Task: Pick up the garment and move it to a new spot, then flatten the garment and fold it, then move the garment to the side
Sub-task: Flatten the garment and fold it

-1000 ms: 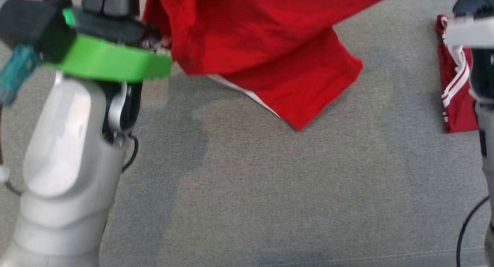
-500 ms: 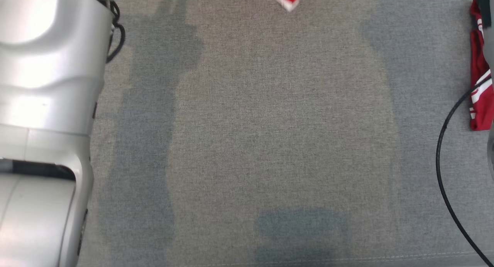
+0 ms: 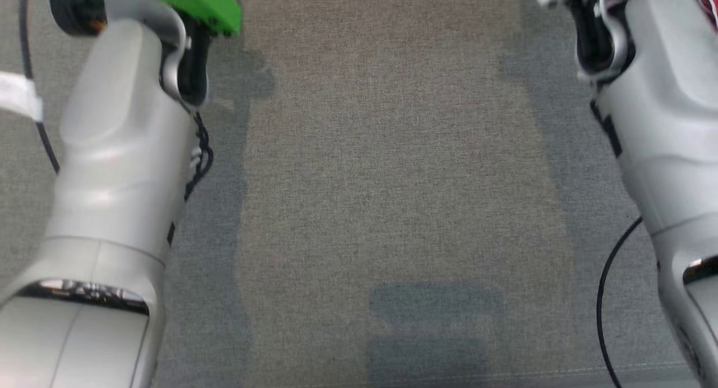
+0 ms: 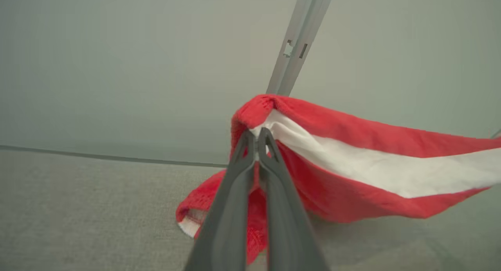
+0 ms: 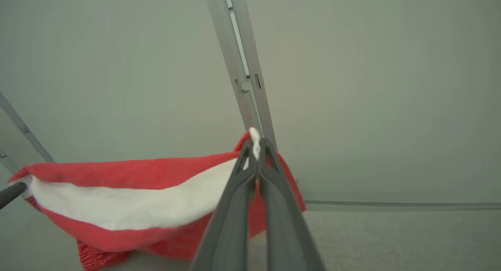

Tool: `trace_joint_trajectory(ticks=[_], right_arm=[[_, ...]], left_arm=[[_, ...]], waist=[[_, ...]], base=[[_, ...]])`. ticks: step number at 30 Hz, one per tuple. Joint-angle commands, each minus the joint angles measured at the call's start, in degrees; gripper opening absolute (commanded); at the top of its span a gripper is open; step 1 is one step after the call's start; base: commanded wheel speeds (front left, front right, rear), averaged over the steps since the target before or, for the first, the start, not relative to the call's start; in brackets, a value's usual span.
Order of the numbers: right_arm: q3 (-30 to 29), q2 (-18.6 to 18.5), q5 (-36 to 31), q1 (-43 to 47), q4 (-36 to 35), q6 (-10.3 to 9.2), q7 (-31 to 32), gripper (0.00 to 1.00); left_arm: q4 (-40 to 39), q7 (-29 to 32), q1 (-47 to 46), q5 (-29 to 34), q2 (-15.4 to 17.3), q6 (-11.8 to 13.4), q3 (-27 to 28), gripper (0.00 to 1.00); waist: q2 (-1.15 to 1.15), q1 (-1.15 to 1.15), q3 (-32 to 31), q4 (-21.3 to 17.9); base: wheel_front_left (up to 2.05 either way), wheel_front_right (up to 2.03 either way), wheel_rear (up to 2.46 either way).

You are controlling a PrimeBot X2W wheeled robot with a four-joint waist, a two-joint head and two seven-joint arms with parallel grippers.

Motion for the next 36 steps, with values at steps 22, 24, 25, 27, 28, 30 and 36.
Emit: trace_joint_trajectory(ticks=[22,24,25,27,28,30,36], right_arm=[[-2.9,-3.4,5.9,55.3,-26.9,-0.02,-0.2,0.0],[-3.4,-3.2,5.0,59.6,-29.5,-0.02,-0.2,0.0],[-3.6,-3.3,4.8,61.5,-30.9,-0.02,-0.2,0.0],[-3.8,-3.6,5.1,65.7,-32.9,-0.02,0.6,0.0],[-4.1,-4.0,4.5,67.5,-34.1,-0.02,1.2,0.0],[-4.5,-4.0,4.6,71.1,-36.8,-0.02,3.3,0.0],[-9.3,-3.9,2.3,80.2,-45.1,-0.02,10.6,0.0]], left_arm=[[-30.2,-0.3,49.4,6.1,0.1,2.0,1.1,0.0],[-32.0,-0.1,53.1,7.6,0.7,2.6,-0.3,0.0],[-33.0,0.7,54.9,7.7,1.2,2.9,-0.8,0.0],[-36.1,2.6,58.4,8.3,2.4,3.9,-1.6,0.0],[-38.0,3.9,60.2,8.4,3.0,4.5,-1.9,0.0],[-42.2,6.7,64.1,8.7,4.3,5.7,-2.4,0.0],[-57.2,15.8,74.0,8.2,7.8,10.3,-2.4,0.0]], waist=[[0.0,-0.01,-10.4,-1.7],[0.0,-0.01,-11.5,-1.5],[0.0,-0.01,-12.2,-1.4],[0.0,-0.01,-13.3,-1.1],[0.0,-0.01,-13.8,-1.0],[0.0,-0.01,-14.9,-0.9],[0.0,-0.01,-16.8,-0.5]], base=[[0.0,0.0,0.0],[0.0,0.0,0.0],[0.0,0.0,0.0],[0.0,0.0,0.0],[0.0,0.0,0.0],[0.0,0.0,0.0],[0.0,0.0,0.0]])
